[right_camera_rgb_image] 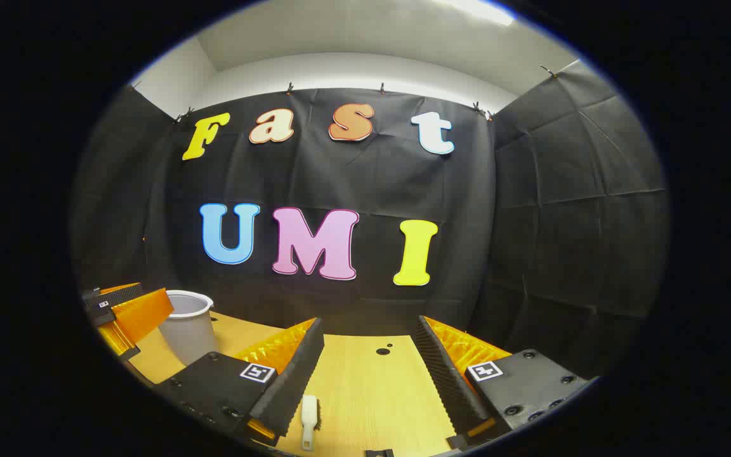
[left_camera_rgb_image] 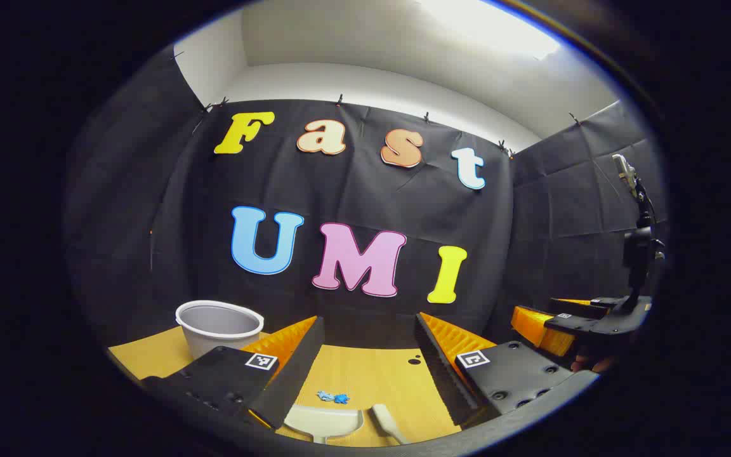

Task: Pick up the small broom and dustpan from the desktop, sweep the trash into the dustpan with the broom, and then empty the trash into the garbage bin.

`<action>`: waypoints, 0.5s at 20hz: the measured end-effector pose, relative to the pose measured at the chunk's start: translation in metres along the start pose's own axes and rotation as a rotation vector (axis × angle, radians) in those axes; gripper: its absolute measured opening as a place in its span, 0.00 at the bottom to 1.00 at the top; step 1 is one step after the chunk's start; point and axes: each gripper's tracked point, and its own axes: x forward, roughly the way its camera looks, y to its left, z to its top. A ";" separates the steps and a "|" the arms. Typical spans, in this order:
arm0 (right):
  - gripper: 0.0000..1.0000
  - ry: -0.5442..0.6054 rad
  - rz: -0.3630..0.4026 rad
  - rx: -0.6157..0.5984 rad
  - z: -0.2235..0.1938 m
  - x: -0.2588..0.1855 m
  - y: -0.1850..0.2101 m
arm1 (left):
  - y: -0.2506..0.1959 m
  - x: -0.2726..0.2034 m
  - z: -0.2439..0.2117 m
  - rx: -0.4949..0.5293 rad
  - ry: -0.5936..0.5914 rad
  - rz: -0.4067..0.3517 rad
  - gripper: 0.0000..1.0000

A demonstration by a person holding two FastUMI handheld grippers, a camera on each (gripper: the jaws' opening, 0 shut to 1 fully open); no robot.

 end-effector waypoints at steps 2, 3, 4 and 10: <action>0.88 -0.008 -0.004 0.003 0.003 0.001 -0.002 | -0.001 0.006 0.001 -0.001 -0.002 -0.013 0.84; 0.88 -0.012 -0.010 0.002 0.003 0.001 -0.004 | -0.002 0.009 0.001 0.003 -0.006 -0.018 0.84; 0.88 -0.013 -0.017 0.000 0.002 0.003 -0.007 | -0.003 0.013 0.005 0.007 -0.018 -0.023 0.84; 0.88 -0.030 -0.045 0.052 0.024 0.007 -0.015 | -0.013 0.030 0.013 0.012 -0.050 -0.058 0.83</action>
